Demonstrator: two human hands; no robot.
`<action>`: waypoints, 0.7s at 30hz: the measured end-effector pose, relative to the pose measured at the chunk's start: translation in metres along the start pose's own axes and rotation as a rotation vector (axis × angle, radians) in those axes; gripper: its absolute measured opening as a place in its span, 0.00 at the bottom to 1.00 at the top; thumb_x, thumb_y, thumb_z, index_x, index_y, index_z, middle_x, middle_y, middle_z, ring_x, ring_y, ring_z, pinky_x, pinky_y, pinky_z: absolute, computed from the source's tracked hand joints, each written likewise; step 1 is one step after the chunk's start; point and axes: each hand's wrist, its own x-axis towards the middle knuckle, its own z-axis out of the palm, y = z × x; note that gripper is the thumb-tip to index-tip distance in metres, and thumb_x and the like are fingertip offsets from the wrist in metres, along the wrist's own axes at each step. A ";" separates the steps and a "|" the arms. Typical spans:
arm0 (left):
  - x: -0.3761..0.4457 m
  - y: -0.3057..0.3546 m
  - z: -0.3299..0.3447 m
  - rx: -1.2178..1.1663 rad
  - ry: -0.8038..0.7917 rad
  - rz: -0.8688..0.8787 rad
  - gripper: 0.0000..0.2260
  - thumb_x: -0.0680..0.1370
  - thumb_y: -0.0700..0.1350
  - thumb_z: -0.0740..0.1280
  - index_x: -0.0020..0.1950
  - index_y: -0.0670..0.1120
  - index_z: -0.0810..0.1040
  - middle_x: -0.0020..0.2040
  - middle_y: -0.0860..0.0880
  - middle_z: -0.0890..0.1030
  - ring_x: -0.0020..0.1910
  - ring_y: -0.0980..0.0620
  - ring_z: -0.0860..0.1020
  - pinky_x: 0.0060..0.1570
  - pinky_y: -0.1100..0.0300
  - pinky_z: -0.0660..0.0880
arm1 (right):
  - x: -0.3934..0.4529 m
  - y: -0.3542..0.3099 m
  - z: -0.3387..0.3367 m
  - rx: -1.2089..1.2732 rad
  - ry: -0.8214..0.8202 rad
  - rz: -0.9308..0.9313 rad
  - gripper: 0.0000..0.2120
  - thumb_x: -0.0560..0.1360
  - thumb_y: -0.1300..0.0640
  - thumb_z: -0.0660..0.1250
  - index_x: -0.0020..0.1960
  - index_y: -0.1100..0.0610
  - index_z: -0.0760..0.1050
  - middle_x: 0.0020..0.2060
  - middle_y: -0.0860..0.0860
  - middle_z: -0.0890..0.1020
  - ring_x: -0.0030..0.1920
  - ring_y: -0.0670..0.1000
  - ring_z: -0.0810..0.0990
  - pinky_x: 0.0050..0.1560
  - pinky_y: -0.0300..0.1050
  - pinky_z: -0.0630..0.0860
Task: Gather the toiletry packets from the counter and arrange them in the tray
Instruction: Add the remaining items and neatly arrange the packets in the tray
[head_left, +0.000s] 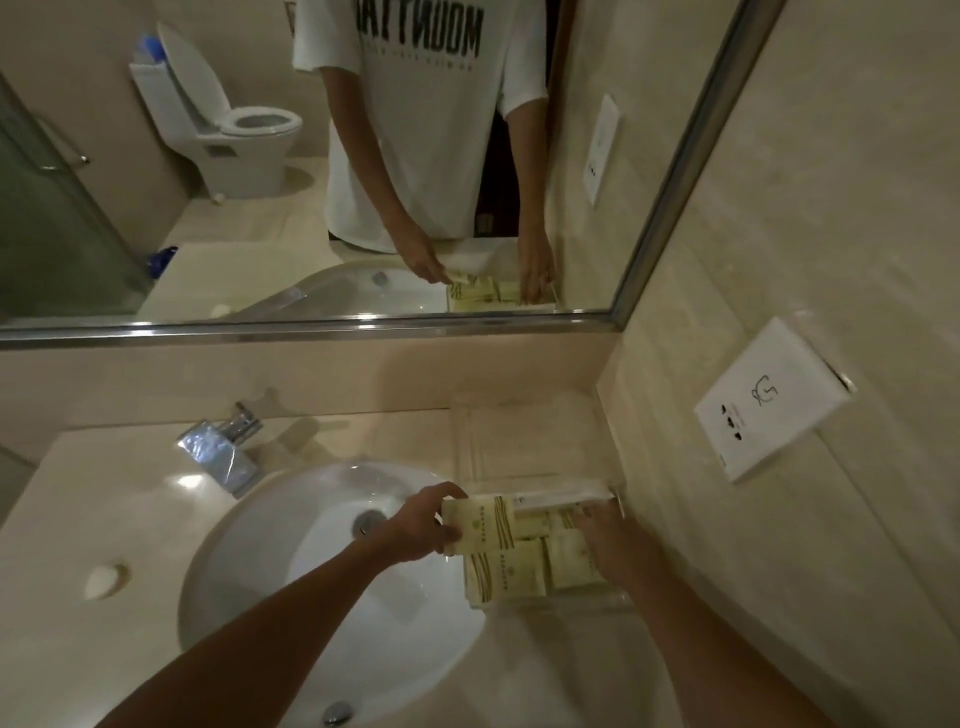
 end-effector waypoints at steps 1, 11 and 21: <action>0.003 0.001 0.000 -0.002 -0.006 0.009 0.11 0.73 0.33 0.67 0.52 0.43 0.73 0.49 0.43 0.77 0.44 0.49 0.81 0.32 0.61 0.80 | 0.003 0.004 0.007 -0.037 0.027 -0.043 0.21 0.78 0.61 0.55 0.71 0.54 0.64 0.71 0.55 0.67 0.71 0.58 0.63 0.67 0.53 0.66; 0.022 0.009 0.013 -0.024 -0.051 0.086 0.10 0.74 0.36 0.67 0.47 0.51 0.73 0.50 0.39 0.77 0.46 0.44 0.81 0.36 0.52 0.82 | 0.008 0.009 0.015 0.110 -0.100 -0.072 0.22 0.74 0.65 0.60 0.66 0.52 0.66 0.71 0.52 0.64 0.70 0.55 0.65 0.62 0.49 0.72; 0.022 0.019 0.026 -0.041 -0.063 0.079 0.13 0.74 0.37 0.67 0.45 0.57 0.72 0.52 0.38 0.76 0.46 0.42 0.81 0.34 0.54 0.81 | 0.004 0.009 0.014 0.206 -0.090 0.012 0.20 0.71 0.65 0.66 0.60 0.52 0.69 0.67 0.49 0.66 0.63 0.52 0.71 0.57 0.47 0.73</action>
